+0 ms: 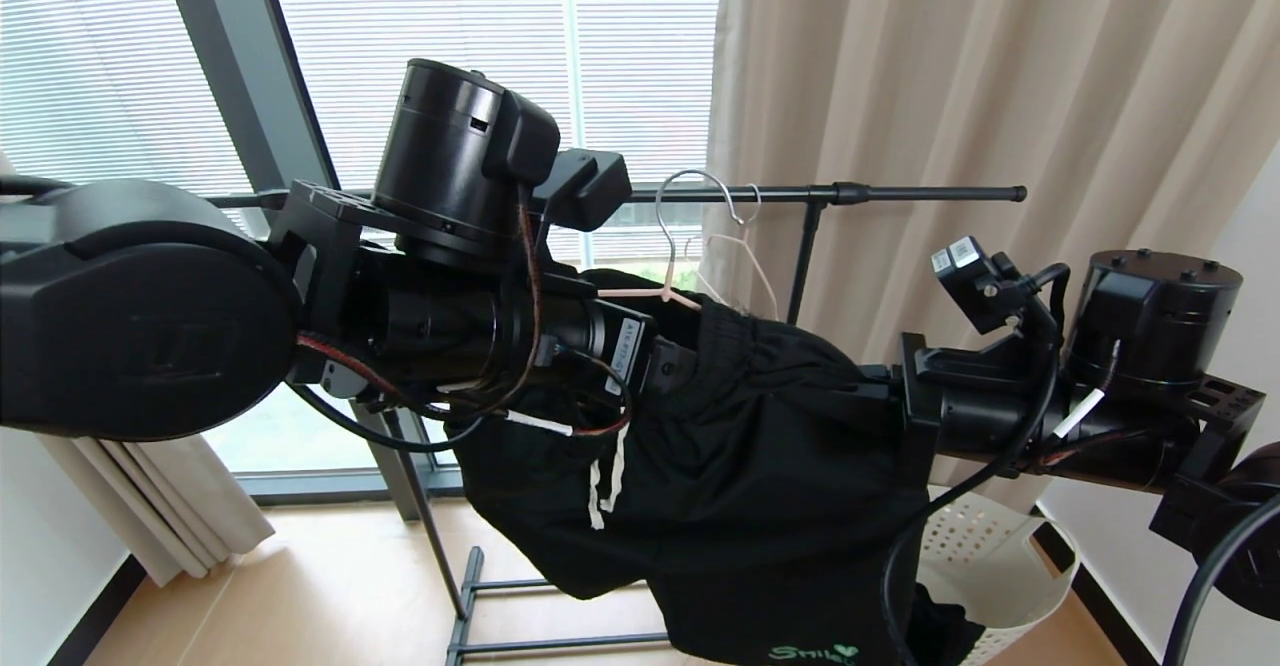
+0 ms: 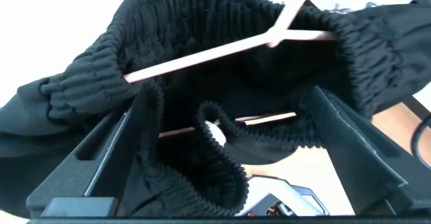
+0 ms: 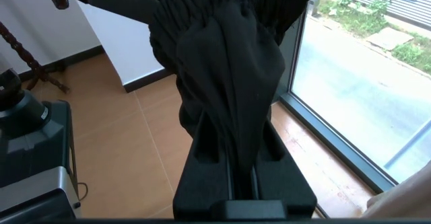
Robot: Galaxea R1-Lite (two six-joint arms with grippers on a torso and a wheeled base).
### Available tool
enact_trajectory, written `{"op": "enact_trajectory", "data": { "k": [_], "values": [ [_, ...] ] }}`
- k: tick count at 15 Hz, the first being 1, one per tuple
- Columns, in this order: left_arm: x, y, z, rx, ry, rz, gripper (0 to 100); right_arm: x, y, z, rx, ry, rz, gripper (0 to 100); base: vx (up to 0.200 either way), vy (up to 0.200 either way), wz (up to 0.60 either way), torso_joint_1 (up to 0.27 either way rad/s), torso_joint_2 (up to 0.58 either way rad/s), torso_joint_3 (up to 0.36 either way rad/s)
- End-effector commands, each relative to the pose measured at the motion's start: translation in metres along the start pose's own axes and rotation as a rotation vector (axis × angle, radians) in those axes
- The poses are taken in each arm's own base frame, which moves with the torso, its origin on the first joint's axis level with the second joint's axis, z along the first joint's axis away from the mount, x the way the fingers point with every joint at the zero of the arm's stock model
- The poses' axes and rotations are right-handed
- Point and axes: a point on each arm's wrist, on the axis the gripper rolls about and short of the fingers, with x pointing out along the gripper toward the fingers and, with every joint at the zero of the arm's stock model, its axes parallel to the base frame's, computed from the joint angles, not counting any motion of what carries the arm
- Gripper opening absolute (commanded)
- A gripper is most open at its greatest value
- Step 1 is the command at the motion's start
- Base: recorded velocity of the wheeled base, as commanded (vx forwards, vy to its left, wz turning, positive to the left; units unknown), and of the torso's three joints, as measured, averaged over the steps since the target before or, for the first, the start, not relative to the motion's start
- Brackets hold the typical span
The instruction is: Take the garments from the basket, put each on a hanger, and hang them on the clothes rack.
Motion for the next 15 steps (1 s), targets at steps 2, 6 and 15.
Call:
{"op": "enact_trajectory", "data": {
  "k": [2,6,15],
  "values": [
    [-0.010,-0.005,0.002,0.006,-0.017,-0.012,100,0.000,-0.001,-0.001,0.002,0.003,0.001,0,0.000,0.000,0.00,0.000,0.00,0.000],
    [-0.042,-0.001,-0.008,0.044,-0.034,-0.011,100,0.001,-0.002,-0.002,0.005,0.006,0.000,0,0.000,0.000,0.00,0.000,0.00,0.000],
    [-0.063,0.009,-0.023,0.205,-0.029,0.012,100,0.002,-0.004,-0.005,0.015,0.017,0.022,0,0.000,0.000,0.00,0.000,0.00,0.000]
  ]
}}
